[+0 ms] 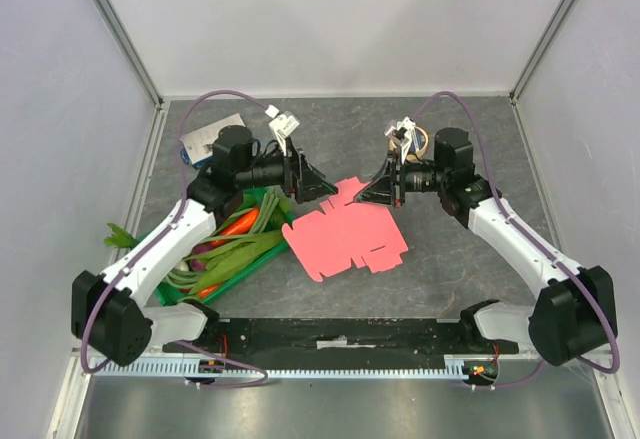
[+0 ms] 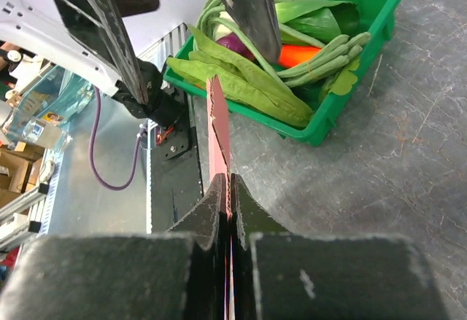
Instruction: Fold the paper box
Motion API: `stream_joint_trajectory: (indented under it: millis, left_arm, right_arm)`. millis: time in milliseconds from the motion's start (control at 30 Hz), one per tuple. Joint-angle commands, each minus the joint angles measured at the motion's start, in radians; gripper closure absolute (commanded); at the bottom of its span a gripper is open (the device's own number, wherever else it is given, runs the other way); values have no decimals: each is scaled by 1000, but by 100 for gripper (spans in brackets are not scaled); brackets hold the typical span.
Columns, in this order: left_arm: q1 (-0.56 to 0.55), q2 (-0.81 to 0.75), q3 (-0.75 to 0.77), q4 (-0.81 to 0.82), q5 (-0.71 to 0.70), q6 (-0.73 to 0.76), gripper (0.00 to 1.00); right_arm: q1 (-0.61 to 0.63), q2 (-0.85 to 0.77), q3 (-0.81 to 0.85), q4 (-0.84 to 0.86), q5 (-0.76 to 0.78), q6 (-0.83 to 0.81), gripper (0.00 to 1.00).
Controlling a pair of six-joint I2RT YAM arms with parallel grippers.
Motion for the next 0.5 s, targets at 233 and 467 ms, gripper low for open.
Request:
stream_joint_trajectory:
  millis: [233,467]
  left_arm:
    - [-82,101,98,44,232,54,57]
    - [-81,43,104,61,134,32,98]
  right_arm:
    - [35,-96,61,-62,-48,-29,100]
    - [35,-174,14,48,41,87,68]
